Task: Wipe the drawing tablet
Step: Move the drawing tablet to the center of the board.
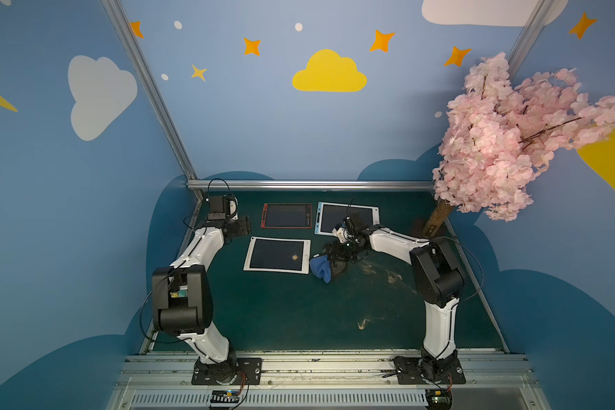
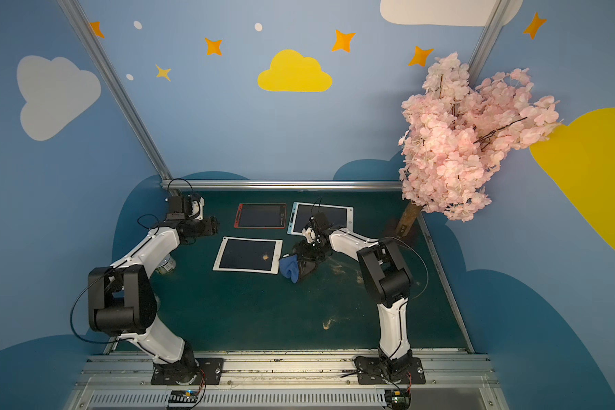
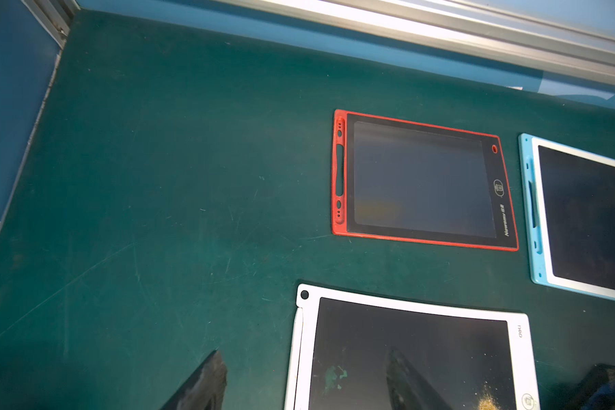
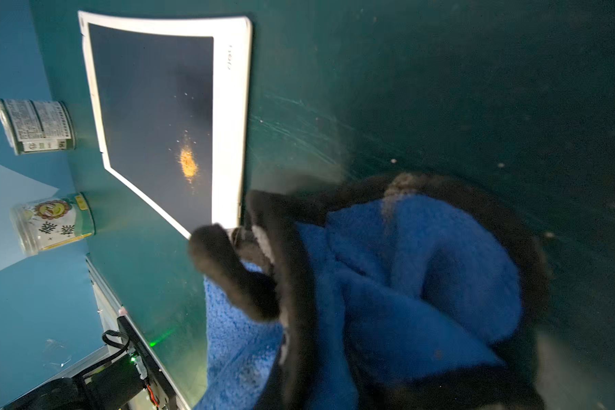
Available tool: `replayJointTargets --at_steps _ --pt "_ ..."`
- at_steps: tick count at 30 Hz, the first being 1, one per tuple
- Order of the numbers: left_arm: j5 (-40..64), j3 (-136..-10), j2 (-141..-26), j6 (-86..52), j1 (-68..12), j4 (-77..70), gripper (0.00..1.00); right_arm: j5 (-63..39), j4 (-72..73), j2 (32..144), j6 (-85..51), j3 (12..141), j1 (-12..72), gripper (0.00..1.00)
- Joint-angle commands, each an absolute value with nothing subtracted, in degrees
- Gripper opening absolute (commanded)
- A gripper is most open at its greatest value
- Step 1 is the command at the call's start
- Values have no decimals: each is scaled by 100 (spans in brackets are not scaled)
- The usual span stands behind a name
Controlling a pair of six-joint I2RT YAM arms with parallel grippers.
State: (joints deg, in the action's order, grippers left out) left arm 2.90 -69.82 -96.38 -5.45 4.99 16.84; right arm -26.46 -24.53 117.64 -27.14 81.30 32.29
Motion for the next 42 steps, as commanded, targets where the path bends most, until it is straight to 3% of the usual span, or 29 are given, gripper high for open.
replayJointTargets --at_steps 1,10,18,42 --pt "345 -6926 -9825 -560 501 1652 71 -2442 -2863 11971 -2615 8706 3390 0" --pt "347 -6899 -9859 -527 510 1649 71 -684 -4589 12678 -2124 9975 3676 0" --pt "319 -6891 -9939 -515 510 1678 71 1136 -5091 12232 -2021 9630 3625 0" --pt "1585 -7117 -10937 -729 571 1813 69 -7 -4957 12876 -2008 10178 4065 0"
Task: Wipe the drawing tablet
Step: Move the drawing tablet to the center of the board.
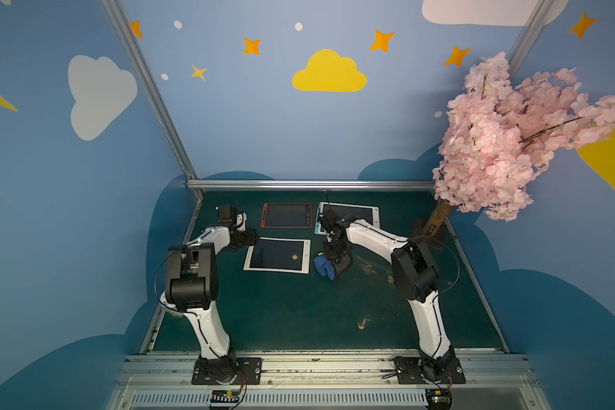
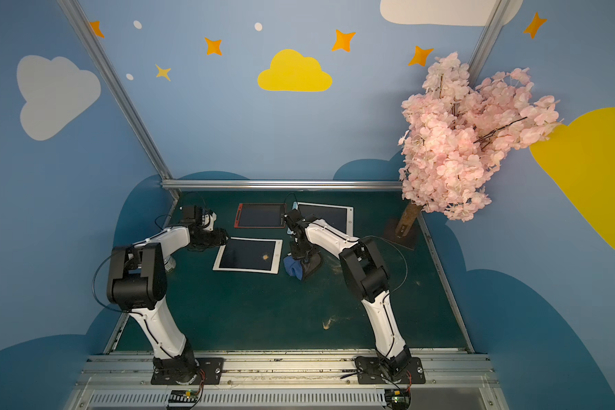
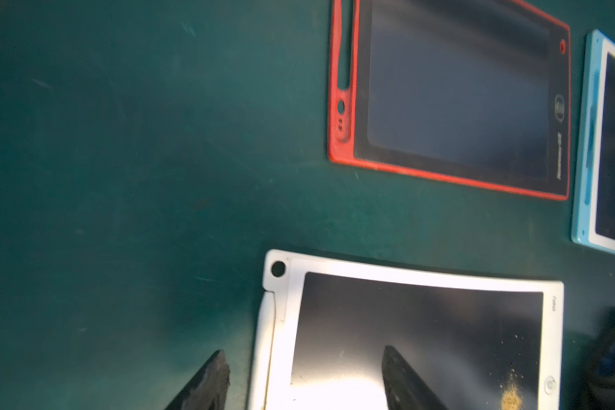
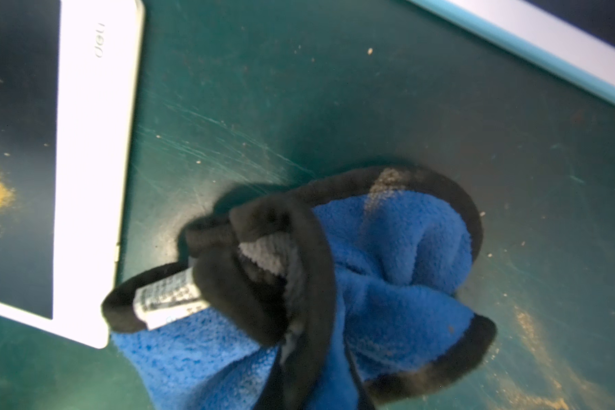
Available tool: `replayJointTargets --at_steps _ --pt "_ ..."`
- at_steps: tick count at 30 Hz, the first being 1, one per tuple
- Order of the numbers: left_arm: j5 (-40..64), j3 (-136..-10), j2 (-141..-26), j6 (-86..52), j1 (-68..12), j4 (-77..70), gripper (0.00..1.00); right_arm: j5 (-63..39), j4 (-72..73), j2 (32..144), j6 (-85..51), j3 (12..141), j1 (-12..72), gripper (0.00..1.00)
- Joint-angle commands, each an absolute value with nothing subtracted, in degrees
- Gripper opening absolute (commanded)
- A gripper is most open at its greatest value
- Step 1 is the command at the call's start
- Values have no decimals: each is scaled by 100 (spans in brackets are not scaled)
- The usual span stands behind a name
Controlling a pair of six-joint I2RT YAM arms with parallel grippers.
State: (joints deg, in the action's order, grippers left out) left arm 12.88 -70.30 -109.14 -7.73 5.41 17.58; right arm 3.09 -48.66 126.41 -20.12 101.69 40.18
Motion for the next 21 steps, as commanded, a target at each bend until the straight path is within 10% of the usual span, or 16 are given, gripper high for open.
replayJointTargets --at_steps 1,21 --pt "1553 -7136 -10992 -729 571 1840 69 -17 -4965 12868 -2012 10167 4069 0" --pt "1084 -7728 -11495 -308 -134 2858 68 -195 -4522 12029 -1880 8798 3622 0"
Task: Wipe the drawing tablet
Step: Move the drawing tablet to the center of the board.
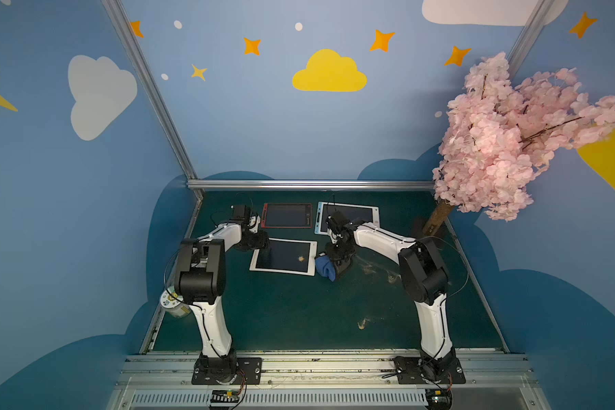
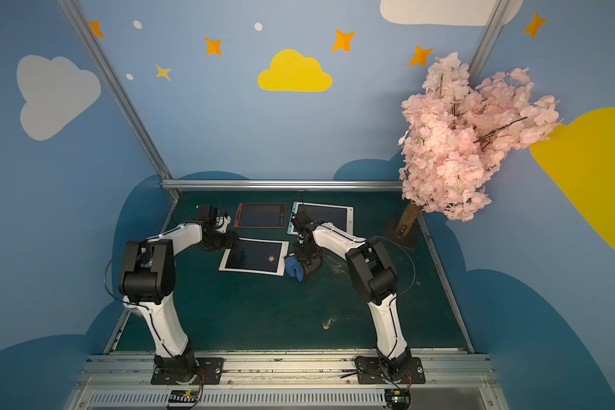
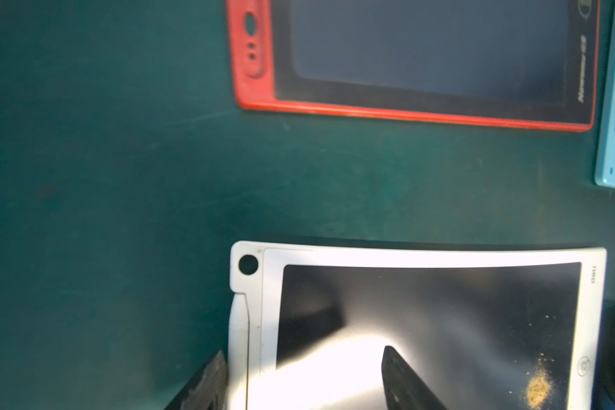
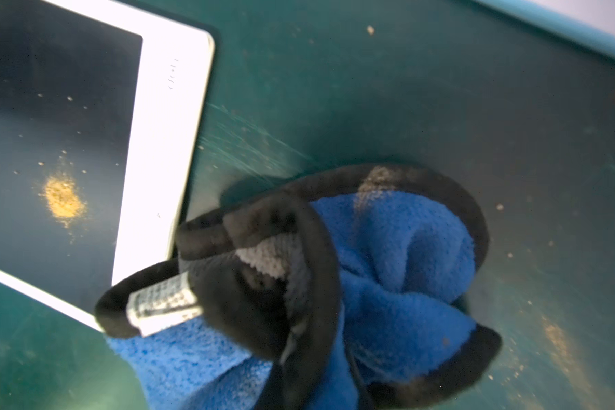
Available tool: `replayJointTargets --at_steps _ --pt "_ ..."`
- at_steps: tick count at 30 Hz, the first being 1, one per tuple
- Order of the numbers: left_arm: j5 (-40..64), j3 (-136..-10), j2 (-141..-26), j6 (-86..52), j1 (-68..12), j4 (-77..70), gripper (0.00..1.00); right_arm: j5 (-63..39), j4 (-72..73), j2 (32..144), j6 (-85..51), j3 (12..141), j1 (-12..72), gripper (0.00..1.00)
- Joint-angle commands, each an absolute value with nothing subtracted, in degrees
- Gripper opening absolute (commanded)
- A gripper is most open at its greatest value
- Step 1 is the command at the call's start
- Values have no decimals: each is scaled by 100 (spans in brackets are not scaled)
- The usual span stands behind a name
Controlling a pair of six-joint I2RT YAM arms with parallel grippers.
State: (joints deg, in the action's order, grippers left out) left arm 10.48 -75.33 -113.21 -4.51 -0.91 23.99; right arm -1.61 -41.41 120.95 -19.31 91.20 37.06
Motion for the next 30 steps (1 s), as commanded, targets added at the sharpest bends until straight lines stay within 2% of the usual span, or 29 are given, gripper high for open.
replayJointTargets --at_steps 1,16,30 --pt "1130 -7811 -11533 -291 -186 3000 68 -187 -4521 11947 -1864 8721 3604 0" --pt "1255 -8170 -11579 -364 -1012 3763 65 -85 -4294 11187 -1907 7631 3310 0" --pt "1203 -6600 -10020 -1085 -1764 2761 65 -129 -4021 10530 -2046 6637 3374 0"
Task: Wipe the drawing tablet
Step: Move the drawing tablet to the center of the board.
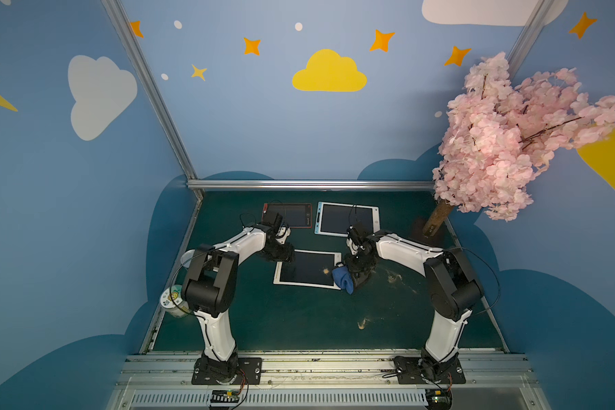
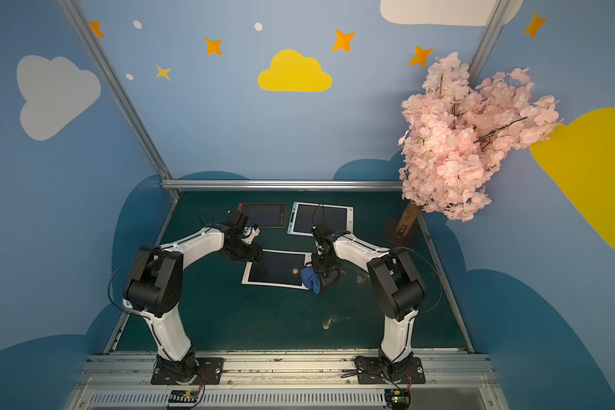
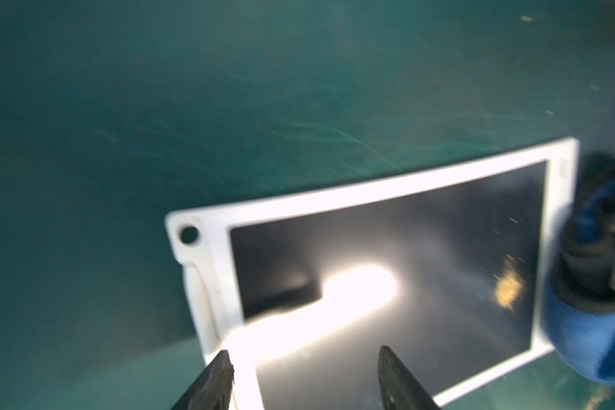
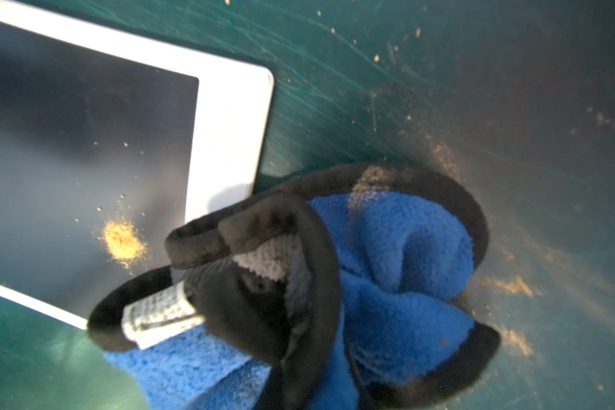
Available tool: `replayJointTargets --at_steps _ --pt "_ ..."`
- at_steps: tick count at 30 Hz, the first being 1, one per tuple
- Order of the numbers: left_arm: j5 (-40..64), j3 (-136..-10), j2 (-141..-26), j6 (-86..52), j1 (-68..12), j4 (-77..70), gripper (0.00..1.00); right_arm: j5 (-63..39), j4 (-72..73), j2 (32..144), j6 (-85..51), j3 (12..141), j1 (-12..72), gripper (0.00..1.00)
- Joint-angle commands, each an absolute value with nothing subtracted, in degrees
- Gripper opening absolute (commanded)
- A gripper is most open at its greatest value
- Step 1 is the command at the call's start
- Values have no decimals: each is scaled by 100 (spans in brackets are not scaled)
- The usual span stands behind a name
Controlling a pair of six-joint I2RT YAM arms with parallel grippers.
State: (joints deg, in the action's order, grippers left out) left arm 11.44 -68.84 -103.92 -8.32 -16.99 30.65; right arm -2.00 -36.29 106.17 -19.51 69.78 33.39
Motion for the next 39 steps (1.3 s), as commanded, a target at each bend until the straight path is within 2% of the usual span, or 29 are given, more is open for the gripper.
replayJointTargets --at_steps 1,6,11,19,27,39 --pt "1212 -6398 -9849 -1166 -1804 2636 65 -153 -4013 10446 -2075 6538 3404 0" --pt "1134 -5716 -9153 -1438 -2072 2271 65 -211 -3919 10090 -2237 6145 3600 0" --pt "509 -5390 -8792 -1630 -2137 2020 68 -189 -3902 9980 -2347 6053 3670 0" --pt "-221 -5786 -9338 -1790 -2031 1914 70 -180 -3997 10312 -2320 6402 3672 0" --pt "-1033 -5661 -9549 -2026 -1987 1859 72 -329 -3918 10371 -2340 6437 3684 0" --pt "-208 -4818 -9460 -2620 -2003 1073 71 -335 -3809 10352 -2386 6227 3740 0"
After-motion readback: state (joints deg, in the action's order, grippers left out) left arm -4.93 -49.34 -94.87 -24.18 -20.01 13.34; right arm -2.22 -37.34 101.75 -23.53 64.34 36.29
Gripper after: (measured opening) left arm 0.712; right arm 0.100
